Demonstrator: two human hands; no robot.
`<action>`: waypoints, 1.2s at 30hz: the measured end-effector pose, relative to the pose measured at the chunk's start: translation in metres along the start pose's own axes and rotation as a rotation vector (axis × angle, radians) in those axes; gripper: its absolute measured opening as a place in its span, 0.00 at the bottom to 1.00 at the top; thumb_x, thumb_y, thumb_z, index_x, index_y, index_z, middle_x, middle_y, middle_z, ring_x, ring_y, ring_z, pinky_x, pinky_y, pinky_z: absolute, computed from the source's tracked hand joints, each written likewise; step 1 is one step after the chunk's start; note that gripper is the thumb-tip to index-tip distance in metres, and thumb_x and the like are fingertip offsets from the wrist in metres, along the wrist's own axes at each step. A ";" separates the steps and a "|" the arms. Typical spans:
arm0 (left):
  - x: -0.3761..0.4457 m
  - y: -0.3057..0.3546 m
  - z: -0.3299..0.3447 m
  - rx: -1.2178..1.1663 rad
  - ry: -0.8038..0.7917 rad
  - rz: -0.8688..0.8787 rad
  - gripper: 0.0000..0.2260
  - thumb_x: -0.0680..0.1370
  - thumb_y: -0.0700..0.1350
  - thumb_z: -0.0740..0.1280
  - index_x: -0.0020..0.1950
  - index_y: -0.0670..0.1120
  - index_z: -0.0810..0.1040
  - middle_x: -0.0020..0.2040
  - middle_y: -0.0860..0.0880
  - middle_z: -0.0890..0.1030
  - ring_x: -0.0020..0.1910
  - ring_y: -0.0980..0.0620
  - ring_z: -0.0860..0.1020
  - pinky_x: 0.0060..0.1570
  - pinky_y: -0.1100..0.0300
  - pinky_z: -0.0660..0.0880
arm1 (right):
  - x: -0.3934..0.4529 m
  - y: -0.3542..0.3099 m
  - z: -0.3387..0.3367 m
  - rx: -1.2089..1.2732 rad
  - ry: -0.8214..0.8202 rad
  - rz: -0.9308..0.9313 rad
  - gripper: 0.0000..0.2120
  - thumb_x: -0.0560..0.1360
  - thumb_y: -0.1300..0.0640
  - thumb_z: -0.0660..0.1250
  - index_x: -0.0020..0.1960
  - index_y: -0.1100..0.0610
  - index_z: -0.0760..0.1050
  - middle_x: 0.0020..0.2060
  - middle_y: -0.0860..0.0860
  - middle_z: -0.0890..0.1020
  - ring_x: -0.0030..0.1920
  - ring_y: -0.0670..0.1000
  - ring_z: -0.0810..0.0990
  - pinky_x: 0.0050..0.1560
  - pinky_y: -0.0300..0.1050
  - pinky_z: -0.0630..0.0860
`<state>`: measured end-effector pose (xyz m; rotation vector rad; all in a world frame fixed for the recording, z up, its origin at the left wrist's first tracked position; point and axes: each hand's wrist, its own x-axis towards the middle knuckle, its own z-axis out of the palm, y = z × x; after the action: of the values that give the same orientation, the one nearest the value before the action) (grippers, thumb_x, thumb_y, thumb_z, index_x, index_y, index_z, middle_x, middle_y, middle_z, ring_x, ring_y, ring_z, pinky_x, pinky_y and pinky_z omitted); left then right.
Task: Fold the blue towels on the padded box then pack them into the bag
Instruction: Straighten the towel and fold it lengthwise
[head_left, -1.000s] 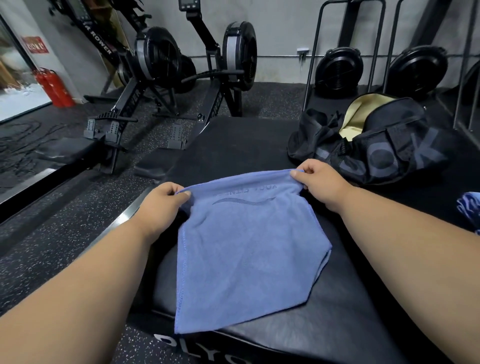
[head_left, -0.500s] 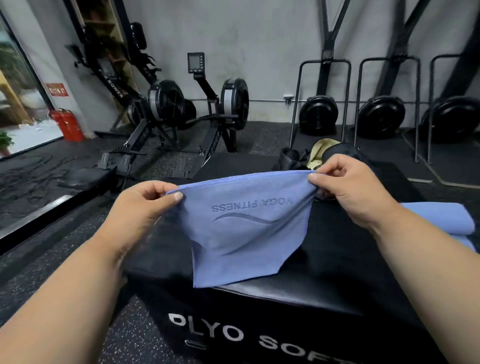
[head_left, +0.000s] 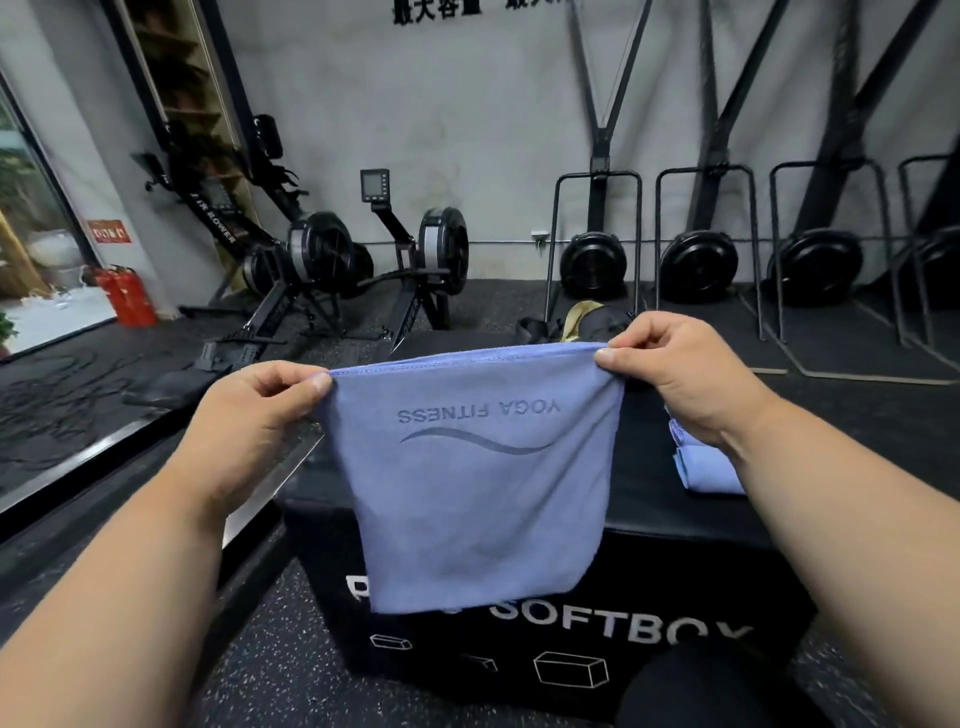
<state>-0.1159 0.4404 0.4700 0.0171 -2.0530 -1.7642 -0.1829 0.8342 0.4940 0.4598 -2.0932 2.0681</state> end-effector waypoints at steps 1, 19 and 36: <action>-0.005 0.003 -0.001 -0.025 0.006 -0.014 0.04 0.80 0.42 0.73 0.47 0.43 0.86 0.37 0.51 0.82 0.36 0.55 0.74 0.39 0.62 0.72 | -0.005 -0.002 0.000 0.011 0.003 -0.005 0.11 0.74 0.70 0.76 0.40 0.58 0.77 0.34 0.50 0.81 0.34 0.44 0.77 0.38 0.34 0.75; -0.057 0.012 0.009 -0.250 -0.029 -0.160 0.06 0.81 0.38 0.68 0.46 0.46 0.80 0.40 0.51 0.82 0.39 0.56 0.79 0.48 0.59 0.73 | -0.075 0.029 -0.008 0.212 -0.298 0.252 0.14 0.77 0.74 0.67 0.41 0.59 0.68 0.59 0.62 0.85 0.62 0.57 0.84 0.60 0.49 0.78; -0.058 -0.004 0.041 -0.108 0.002 -0.135 0.07 0.81 0.36 0.70 0.56 0.46 0.81 0.45 0.53 0.87 0.42 0.58 0.80 0.47 0.60 0.72 | -0.083 0.085 -0.034 -0.092 -0.083 0.176 0.10 0.72 0.68 0.78 0.42 0.58 0.79 0.42 0.55 0.88 0.43 0.50 0.81 0.53 0.49 0.77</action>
<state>-0.0782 0.4950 0.4440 0.1278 -1.9936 -1.9527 -0.1363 0.8760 0.3878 0.3659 -2.3427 2.0651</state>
